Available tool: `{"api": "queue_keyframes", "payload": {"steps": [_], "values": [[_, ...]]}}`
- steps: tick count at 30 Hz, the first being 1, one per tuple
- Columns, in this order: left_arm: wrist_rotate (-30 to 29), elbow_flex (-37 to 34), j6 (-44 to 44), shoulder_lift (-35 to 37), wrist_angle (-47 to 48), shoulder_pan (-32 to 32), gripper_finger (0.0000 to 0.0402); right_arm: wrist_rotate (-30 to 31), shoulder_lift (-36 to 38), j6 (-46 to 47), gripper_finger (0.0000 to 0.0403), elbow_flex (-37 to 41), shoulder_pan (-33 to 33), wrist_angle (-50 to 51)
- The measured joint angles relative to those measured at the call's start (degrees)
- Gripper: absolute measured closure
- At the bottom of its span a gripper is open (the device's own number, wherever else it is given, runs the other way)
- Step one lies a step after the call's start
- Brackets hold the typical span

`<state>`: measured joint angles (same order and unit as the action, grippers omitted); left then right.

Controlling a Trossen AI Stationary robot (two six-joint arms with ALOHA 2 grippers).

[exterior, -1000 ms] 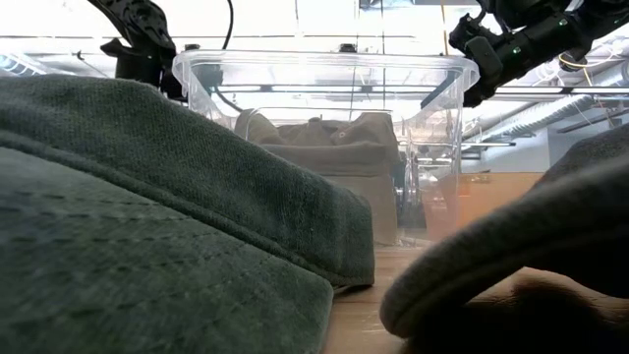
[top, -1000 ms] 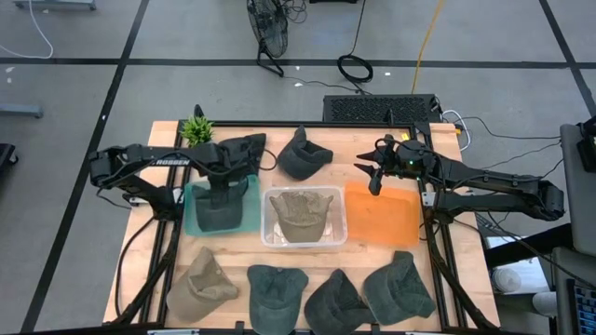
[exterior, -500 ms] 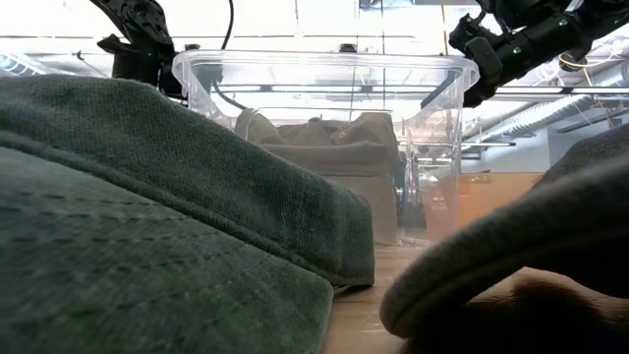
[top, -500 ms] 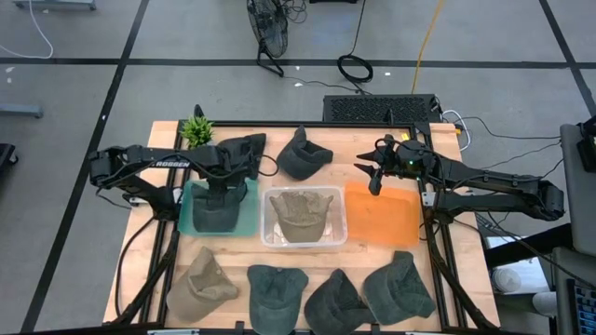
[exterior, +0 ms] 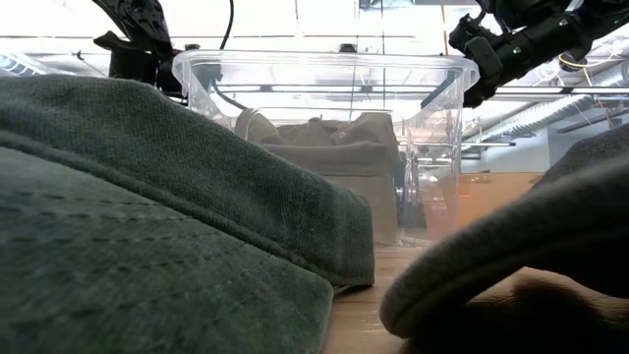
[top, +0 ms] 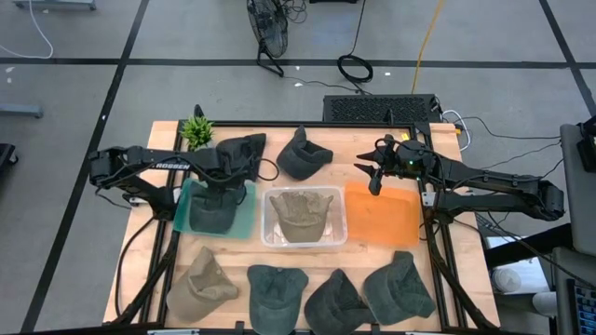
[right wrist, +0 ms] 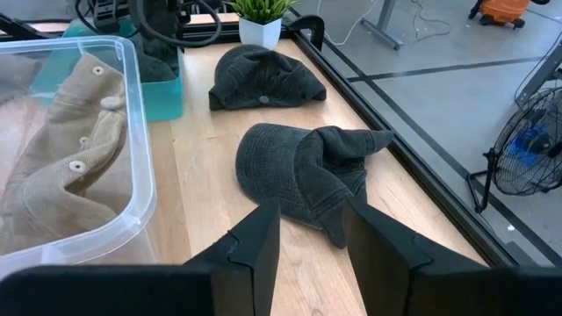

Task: Pick & Place hat
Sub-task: Adjust the green bin, then adjust the orange bin

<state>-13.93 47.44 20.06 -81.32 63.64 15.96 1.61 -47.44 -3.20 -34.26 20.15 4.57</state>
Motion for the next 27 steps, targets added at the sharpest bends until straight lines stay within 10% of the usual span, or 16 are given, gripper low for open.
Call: {"api": "queue_keyframes", "payload": {"steps": [27], "values": [[-6.1, 19.8, -13.1, 0.0, 16.9, -2.7, 0.0249, -0.1, 0.0, 1.6, 0.0287, 0.0, 0.0, 0.0]]}}
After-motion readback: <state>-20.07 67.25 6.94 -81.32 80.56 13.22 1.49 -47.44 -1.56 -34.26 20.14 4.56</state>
